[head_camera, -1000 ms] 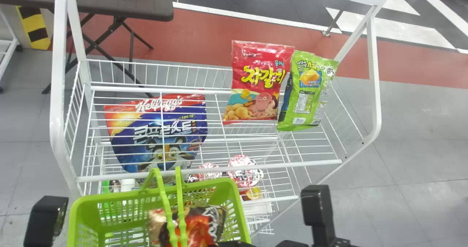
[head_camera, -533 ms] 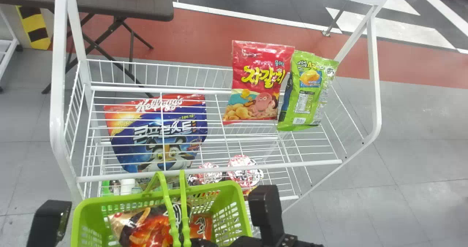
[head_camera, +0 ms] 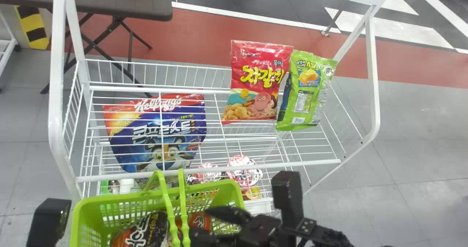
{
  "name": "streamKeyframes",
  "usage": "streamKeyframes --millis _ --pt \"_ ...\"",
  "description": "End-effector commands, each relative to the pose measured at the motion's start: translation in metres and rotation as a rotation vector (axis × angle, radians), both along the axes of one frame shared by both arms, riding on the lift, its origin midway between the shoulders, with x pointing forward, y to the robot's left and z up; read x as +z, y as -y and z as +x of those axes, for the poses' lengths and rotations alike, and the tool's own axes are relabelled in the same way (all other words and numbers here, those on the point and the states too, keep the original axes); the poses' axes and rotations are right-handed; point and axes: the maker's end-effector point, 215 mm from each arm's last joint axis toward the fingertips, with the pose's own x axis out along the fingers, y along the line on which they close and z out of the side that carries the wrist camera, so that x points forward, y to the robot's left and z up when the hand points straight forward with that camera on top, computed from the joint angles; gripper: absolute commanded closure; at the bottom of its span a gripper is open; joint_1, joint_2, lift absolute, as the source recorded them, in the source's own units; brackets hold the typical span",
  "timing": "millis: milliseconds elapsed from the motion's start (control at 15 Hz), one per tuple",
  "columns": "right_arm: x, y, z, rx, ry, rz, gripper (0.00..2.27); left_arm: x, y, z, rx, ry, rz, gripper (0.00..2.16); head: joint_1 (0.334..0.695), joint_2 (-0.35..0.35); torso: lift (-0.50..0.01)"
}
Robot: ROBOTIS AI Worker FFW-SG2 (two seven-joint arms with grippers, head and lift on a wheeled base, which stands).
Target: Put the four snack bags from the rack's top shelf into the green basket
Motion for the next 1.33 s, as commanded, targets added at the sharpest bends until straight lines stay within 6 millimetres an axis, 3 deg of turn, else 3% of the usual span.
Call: streamKeyframes --millis 0,133,467,733,933,1133,1200,1267 --pt "0.030 0.025 0.052 -0.088 0.224 -0.037 0.07 0.000 0.001 0.000 -0.001 0.000 -0.002 1.66 0.695 -0.350 0.000" --pt "0.050 0.054 0.102 -0.199 0.373 -0.092 0.07 0.000 0.002 -0.001 -0.003 -0.002 -0.002 1.66 0.695 -0.350 0.000" --pt "0.066 0.136 0.205 -0.463 0.492 -0.141 0.06 0.001 0.005 -0.008 -0.015 -0.010 -0.008 1.66 0.695 -0.350 0.000" --pt "0.084 0.189 0.242 -0.594 0.578 -0.189 0.07 0.000 0.004 -0.008 -0.018 -0.012 -0.007 1.66 0.695 -0.350 0.000" --pt "0.077 0.196 0.264 -0.604 0.560 -0.203 0.07 -0.001 0.005 -0.006 -0.023 -0.012 0.001 1.66 0.695 -0.350 0.000" --pt "0.057 0.189 0.279 -0.588 0.498 -0.202 0.10 -0.002 0.005 -0.006 -0.023 -0.017 0.004 1.66 0.695 -0.350 0.000" --pt "0.046 0.186 0.283 -0.577 0.461 -0.194 0.20 -0.002 0.004 -0.005 -0.023 -0.018 0.003 1.66 0.695 -0.350 0.000" --pt "0.042 0.179 0.286 -0.546 0.448 -0.183 0.57 -0.003 0.004 -0.006 -0.023 -0.020 0.004 1.66 0.695 -0.350 0.000"
